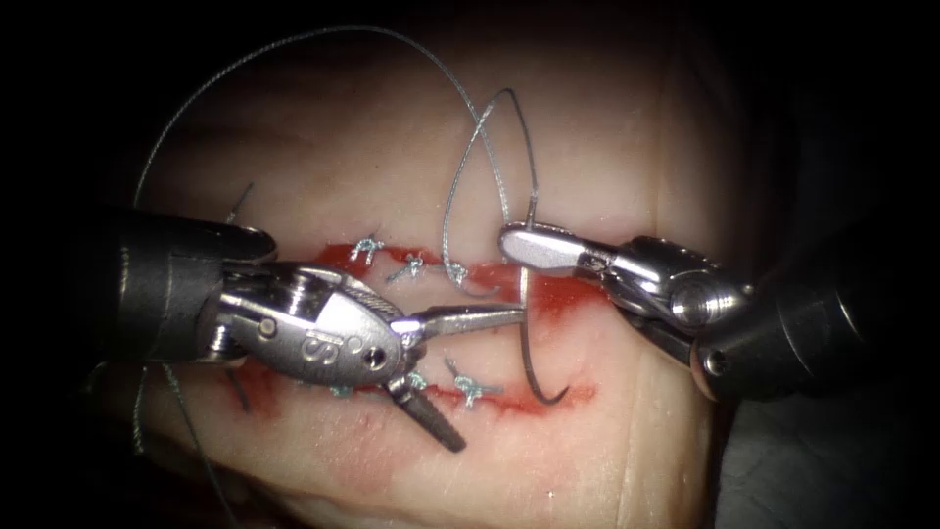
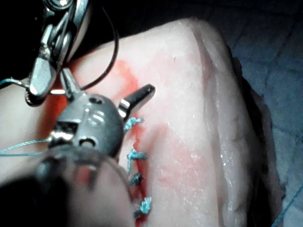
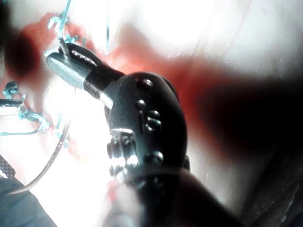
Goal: Wound Closure
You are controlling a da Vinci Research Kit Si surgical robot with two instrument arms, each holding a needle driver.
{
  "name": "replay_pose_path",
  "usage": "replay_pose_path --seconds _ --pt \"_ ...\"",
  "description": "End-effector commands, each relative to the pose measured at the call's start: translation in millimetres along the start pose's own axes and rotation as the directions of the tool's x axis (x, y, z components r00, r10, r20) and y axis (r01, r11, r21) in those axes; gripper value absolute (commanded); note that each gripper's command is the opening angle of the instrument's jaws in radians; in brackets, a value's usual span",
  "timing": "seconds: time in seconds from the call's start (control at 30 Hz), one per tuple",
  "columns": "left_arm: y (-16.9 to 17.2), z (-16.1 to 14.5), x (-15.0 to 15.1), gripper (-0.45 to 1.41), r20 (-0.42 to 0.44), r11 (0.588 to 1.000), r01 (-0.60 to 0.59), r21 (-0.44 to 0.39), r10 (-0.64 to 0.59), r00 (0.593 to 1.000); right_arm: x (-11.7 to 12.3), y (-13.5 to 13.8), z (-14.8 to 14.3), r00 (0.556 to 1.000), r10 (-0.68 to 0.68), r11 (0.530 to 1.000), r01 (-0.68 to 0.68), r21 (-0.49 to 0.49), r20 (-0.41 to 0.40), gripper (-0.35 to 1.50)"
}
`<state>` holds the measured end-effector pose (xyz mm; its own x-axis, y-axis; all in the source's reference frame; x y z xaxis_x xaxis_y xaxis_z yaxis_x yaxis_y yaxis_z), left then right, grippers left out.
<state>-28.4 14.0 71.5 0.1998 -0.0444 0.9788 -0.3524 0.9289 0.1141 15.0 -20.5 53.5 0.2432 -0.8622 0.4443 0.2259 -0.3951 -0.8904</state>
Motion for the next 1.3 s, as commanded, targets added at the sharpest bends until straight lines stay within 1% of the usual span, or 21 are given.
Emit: replay_pose_path --seconds 0.03,0.13,0.17,0.23,0.27,0.33,0.37,0.4,0.43,0.47,0.53,0.6,0.63,0.7,0.83,0.97,1.0,1.03,1.23,1.27,1.3 --pt "1.0 -0.6 -0.1 0.73 0.018 0.995 0.096 -0.023 -0.096 0.995 0.1 -0.4 0.3 1.0 0.001 1.0 -0.001 -0.011 0.022 -0.35" --pt "2.1 -2.9 -0.6 0.64 0.042 0.955 0.294 -0.034 -0.292 0.955 -1.3 -0.7 -0.3 0.996 -0.018 0.999 0.022 -0.039 0.085 -0.35" --pt "2.3 -3.8 -0.5 0.53 0.052 0.902 0.432 -0.026 -0.43 0.901 -1.6 -0.7 -0.5 0.992 -0.061 0.997 0.066 -0.043 0.11 -0.35" --pt "2.4 -4.9 0.0 0.34 0.035 0.83 0.558 -0.025 -0.557 0.83 -2.3 -0.7 -0.8 0.982 -0.089 0.994 0.098 -0.042 0.166 -0.35" --pt "2.3 -5.3 0.5 0.17 0.015 0.769 0.638 -0.044 -0.638 0.77 -2.6 -0.7 -0.8 0.978 -0.095 0.994 0.104 -0.04 0.184 -0.35" --pt "1.9 -5.3 2.5 0.11 -0.042 0.666 0.734 -0.136 -0.744 0.667 -1.7 -0.6 -0.5 0.983 -0.144 0.989 0.146 -0.01 0.115 -0.35" --pt "1.7 -4.9 4.0 0.11 -0.079 0.653 0.734 -0.185 -0.755 0.651 -1.7 -1.2 -0.4 0.81 -0.587 0.806 0.585 0.094 -0.005 -0.35" --pt "1.7 -4.5 5.1 0.09 -0.097 0.654 0.727 -0.21 -0.754 0.65 -2.6 -0.9 -0.3 0.674 -0.724 0.689 0.707 0.158 0.145 -0.35" --pt "1.6 -4.2 5.9 0.09 -0.101 0.655 0.72 -0.227 -0.751 0.652 -3.1 -0.4 -0.2 0.629 -0.744 0.666 0.725 0.174 0.226 -0.35" --pt "1.5 -3.8 7.0 0.12 -0.108 0.66 0.717 -0.224 -0.748 0.655 -3.9 0.4 -0.3 0.591 -0.742 0.632 0.774 0.038 0.315 -0.35" --pt "1.2 -3.3 8.4 0.16 -0.12 0.669 0.711 -0.217 -0.741 0.66 -4.7 1.2 -0.2 0.562 -0.719 0.546 0.821 -0.167 0.408 -0.35" --pt "1.0 -2.8 9.5 0.29 -0.13 0.676 0.706 -0.21 -0.735 0.665 -5.4 1.6 -0.2 0.542 -0.671 0.398 0.839 -0.371 0.506 -0.35" --pt "0.9 -2.4 10.0 0.31 -0.134 0.68 0.705 -0.2 -0.732 0.668 -5.6 1.6 -0.2 0.539 -0.654 0.347 0.837 -0.422 0.531 -0.35" --pt "0.8 -2.1 10.4 0.32 -0.136 0.683 0.703 -0.195 -0.729 0.671 -5.6 1.5 0.0 0.484 -0.661 0.259 0.864 -0.431 0.574 -0.35" --pt "0.7 -2.0 10.0 0.36 -0.123 0.664 0.723 -0.191 -0.747 0.654 -5.3 1.8 0.2 0.457 -0.704 0.308 0.886 -0.346 0.544 -0.35" --pt "1.1 -2.3 9.2 0.37 -0.11 0.632 0.752 -0.187 -0.774 0.623 -5.3 2.1 0.3 0.47 -0.713 0.35 0.882 -0.317 0.521 -0.35" --pt "1.2 -2.4 9.1 0.37 -0.106 0.621 0.76 -0.19 -0.783 0.613 -5.4 2.1 0.4 0.522 -0.678 0.378 0.852 -0.363 0.518 -0.35" --pt "1.2 -2.4 9.1 0.37 -0.104 0.616 0.764 -0.192 -0.787 0.609 -5.5 2.1 0.4 0.541 -0.666 0.392 0.839 -0.376 0.513 -0.35" --pt "1.2 -2.4 9.0 0.42 -0.096 0.602 0.774 -0.196 -0.797 0.596 -5.6 2.1 0.4 0.542 -0.672 0.407 0.839 -0.36 0.505 -0.35" --pt "1.2 -2.4 9.0 0.42 -0.095 0.597 0.778 -0.196 -0.801 0.591 -5.3 1.7 0.7 0.538 -0.651 0.346 0.838 -0.421 0.536 -0.35" --pt "1.2 -2.4 9.0 0.42 -0.095 0.597 0.778 -0.196 -0.801 0.591 -5.2 1.6 0.8 0.537 -0.643 0.324 0.837 -0.442 0.546 -0.35"
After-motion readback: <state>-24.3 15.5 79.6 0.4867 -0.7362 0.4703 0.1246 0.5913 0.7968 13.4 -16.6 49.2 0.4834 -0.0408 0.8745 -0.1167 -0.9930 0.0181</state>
